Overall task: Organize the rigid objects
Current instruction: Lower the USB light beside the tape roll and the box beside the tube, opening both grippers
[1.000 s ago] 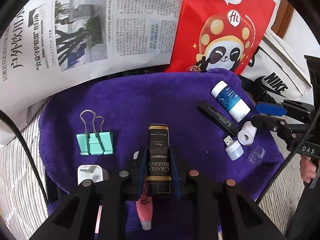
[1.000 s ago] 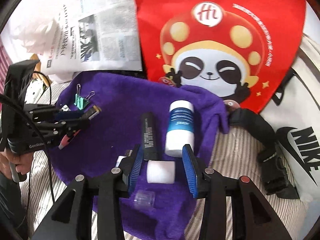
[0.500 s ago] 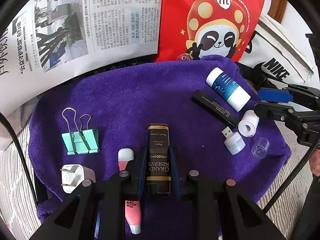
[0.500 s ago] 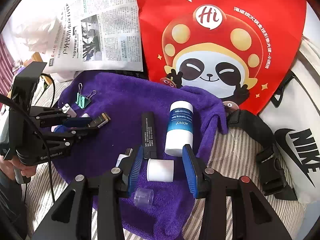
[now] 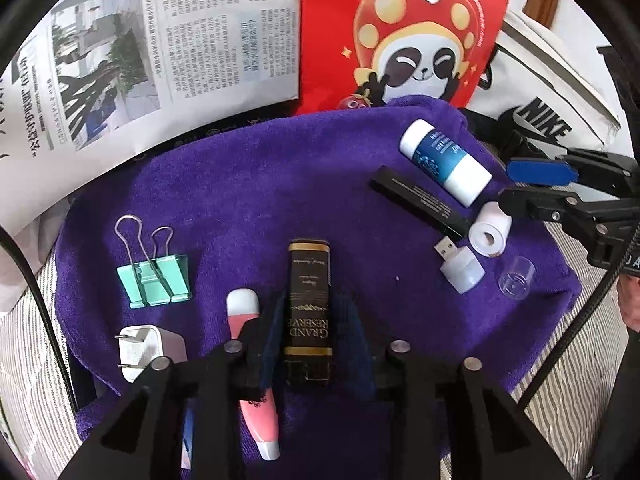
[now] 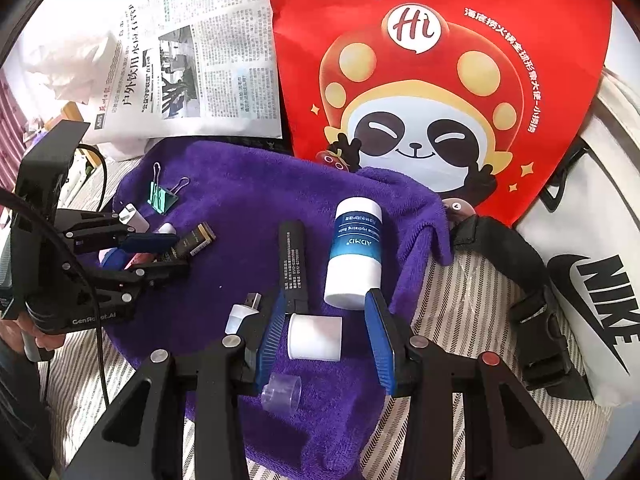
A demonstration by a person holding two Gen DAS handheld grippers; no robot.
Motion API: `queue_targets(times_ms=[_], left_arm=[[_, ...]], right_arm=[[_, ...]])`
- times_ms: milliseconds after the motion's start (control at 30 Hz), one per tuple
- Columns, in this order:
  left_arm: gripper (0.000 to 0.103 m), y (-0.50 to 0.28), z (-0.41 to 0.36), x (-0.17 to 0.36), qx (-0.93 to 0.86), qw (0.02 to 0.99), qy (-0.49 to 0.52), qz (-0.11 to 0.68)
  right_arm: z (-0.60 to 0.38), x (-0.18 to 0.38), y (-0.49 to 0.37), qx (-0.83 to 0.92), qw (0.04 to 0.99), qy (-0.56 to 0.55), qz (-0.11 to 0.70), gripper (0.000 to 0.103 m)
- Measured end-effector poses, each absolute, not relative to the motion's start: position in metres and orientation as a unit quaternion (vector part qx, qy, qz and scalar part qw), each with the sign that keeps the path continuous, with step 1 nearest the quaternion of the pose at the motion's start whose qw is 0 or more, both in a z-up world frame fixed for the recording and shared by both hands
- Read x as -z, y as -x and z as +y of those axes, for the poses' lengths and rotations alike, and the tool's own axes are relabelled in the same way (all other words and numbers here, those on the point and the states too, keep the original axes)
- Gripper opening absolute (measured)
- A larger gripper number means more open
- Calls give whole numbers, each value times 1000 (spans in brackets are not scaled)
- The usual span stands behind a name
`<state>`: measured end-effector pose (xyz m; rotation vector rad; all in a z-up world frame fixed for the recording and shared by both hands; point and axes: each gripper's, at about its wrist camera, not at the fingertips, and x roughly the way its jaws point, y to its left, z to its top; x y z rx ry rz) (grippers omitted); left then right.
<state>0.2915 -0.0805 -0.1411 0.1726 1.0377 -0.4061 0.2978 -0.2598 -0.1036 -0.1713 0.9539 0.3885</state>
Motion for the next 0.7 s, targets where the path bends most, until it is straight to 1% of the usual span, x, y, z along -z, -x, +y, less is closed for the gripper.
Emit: queue_targets(times_ms=[67,200,333,467,633,667,700], left_arm=[[41,-289,-87,142,192,842,-98,494],[51,-287,-95,142,163,841,-129,500],[52,-287,-90,136,153,841,-118,505],[59,-286,-80,126,149,840,-98,512],[77,-279,-77,104,123,849,-103,503],[78,-276,-76,101,120,851,-101,501],[80,-272,-75,98,116,853,-94,500]], right_arm=[[-260,103,-297,-186,867,83,455,42],[-259,105,-298,-185,866,90,457,48],[-258,107,-300,-184,863,91,462,48],[-255,111,-300,-188,857,96,469,48],[-251,111,-298,-191,856,102,470,49],[-250,109,-296,-190,857,105,467,51],[-249,107,-295,-188,859,106,464,56]])
